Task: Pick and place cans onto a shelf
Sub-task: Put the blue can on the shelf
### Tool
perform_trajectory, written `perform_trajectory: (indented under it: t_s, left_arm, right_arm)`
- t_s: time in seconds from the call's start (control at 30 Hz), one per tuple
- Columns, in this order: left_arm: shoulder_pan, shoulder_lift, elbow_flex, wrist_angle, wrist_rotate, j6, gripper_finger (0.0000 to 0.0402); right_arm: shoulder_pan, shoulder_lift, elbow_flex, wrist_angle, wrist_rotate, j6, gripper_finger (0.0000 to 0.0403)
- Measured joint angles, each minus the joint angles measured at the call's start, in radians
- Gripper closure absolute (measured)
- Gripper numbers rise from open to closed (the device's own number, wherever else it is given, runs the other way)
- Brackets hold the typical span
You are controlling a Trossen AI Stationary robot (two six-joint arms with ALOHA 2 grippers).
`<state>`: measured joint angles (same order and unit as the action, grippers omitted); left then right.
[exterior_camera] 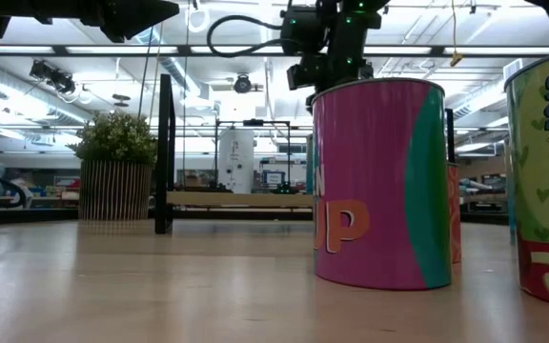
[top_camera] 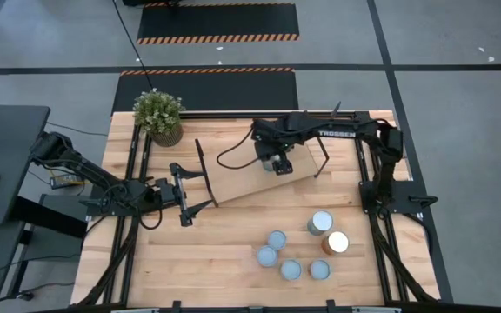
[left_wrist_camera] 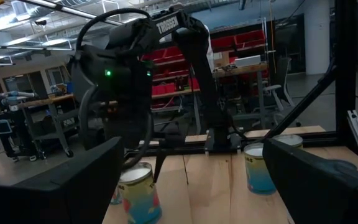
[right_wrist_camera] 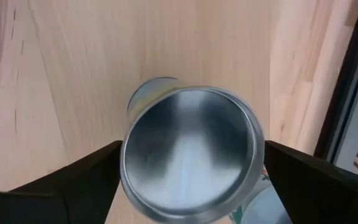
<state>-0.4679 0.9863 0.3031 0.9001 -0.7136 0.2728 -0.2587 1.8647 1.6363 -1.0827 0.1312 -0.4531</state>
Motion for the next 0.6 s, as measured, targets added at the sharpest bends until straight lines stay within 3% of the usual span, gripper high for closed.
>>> perform_trajectory:
  t_s: [0.23, 0.6]
  left_arm:
    - [0.000, 0.000, 0.000, 0.000, 0.000, 0.001, 0.0013]
    - [0.000, 0.000, 0.000, -0.008, 0.000, -0.007, 0.0013]
  right_arm:
    - [0.039, -0.001, 0.000, 0.030, 0.006, 0.002, 0.0016]
    - [0.040, -0.001, 0.000, 0.105, 0.113, -0.049, 0.0021]
